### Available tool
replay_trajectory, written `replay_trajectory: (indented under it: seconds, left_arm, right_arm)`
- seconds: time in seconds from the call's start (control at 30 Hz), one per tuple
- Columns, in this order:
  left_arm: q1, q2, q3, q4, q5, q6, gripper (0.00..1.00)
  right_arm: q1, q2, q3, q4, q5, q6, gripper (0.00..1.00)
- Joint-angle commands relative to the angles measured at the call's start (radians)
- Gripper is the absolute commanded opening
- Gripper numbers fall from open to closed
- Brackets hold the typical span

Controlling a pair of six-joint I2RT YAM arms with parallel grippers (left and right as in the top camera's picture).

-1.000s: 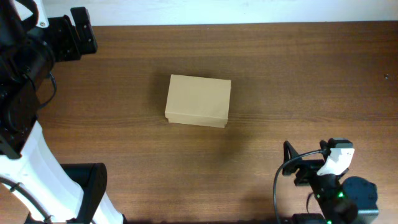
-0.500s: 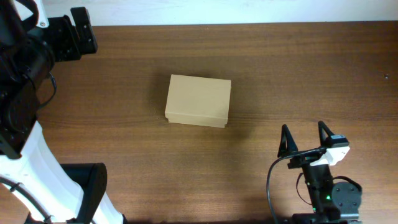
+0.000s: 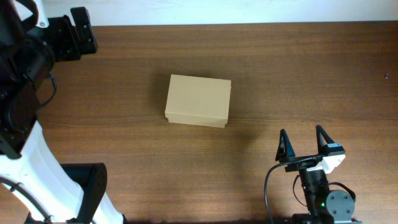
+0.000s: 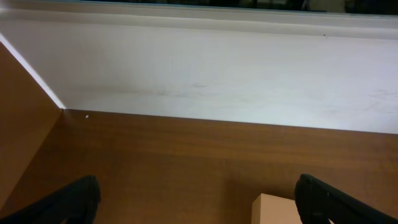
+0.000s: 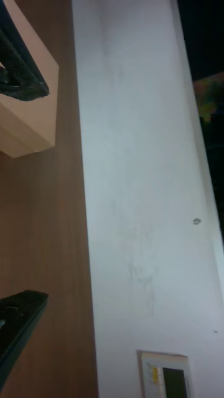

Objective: Pack container

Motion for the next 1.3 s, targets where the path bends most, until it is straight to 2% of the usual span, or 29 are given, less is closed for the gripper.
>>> replay_trajectory:
  seconds: [0.0, 0.13, 0.3, 1.03, 1.13, 1.27]
  left_arm:
    - [0.005, 0.007, -0.004, 0.000, 0.007, 0.000, 1.00]
    - [0.005, 0.007, -0.004, 0.000, 0.007, 0.000, 1.00]
    - [0.005, 0.007, -0.004, 0.000, 0.007, 0.000, 1.00]
    - [0.005, -0.019, -0.044, 0.000, 0.006, 0.000, 1.00]
    - [0.007, -0.116, -0.190, 0.123, -0.102, 0.038, 1.00]
    - [0.007, -0.277, -0.490, 0.432, -0.166, 0.039, 1.00]
  right_arm:
    - [0.003, -0.013, -0.041, 0.002, 0.012, 0.008, 0.99]
    - [0.003, -0.013, -0.076, -0.012, 0.012, 0.008, 0.99]
    - [0.003, -0.013, -0.076, -0.143, 0.012, 0.008, 0.99]
    - [0.003, -0.010, -0.076, -0.142, 0.012, 0.008, 0.99]
    - [0.003, -0.010, -0.076, -0.142, 0.012, 0.008, 0.99]
    - [0.003, -0.010, -0.076, -0.142, 0.012, 0.008, 0.99]
